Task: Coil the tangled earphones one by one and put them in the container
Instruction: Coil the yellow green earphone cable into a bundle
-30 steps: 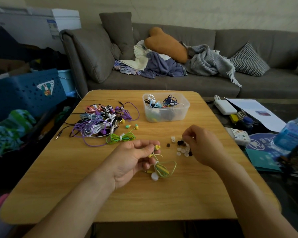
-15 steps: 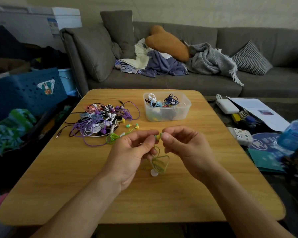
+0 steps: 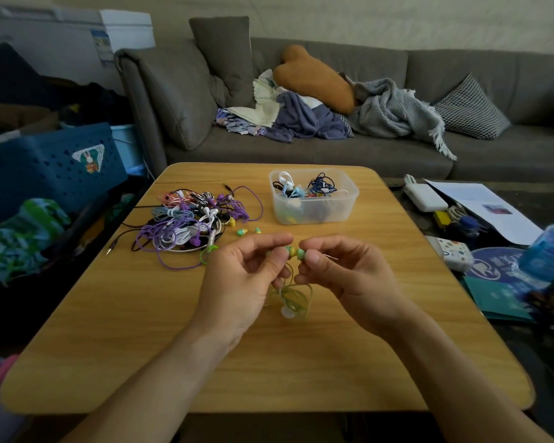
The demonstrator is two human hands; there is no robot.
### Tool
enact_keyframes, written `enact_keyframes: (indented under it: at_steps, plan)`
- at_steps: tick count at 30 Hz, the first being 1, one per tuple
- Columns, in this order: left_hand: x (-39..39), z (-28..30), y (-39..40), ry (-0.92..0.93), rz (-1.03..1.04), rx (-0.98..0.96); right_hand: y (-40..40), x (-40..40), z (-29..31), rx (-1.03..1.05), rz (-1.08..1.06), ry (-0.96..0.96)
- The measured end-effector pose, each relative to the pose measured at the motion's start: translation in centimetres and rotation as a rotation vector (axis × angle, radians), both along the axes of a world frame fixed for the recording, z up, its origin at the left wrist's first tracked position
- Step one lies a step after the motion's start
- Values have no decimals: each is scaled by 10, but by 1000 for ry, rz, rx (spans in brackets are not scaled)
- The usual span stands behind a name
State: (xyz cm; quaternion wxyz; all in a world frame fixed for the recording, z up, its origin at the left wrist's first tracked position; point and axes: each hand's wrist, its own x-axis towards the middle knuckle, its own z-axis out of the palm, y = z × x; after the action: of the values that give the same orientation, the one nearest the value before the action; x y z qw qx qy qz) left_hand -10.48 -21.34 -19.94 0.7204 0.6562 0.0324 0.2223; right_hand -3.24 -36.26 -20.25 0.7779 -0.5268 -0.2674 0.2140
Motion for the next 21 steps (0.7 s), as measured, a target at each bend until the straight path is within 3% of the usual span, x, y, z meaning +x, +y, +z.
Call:
enact_keyframes:
  at_steps: [13,21]
  plan:
    - [-1,-1,2,-70,29,227,-1,-2,2,-30,25,49]
    - [-3,0,-1,-39,52,217,1,-5,1,-61,-2,50]
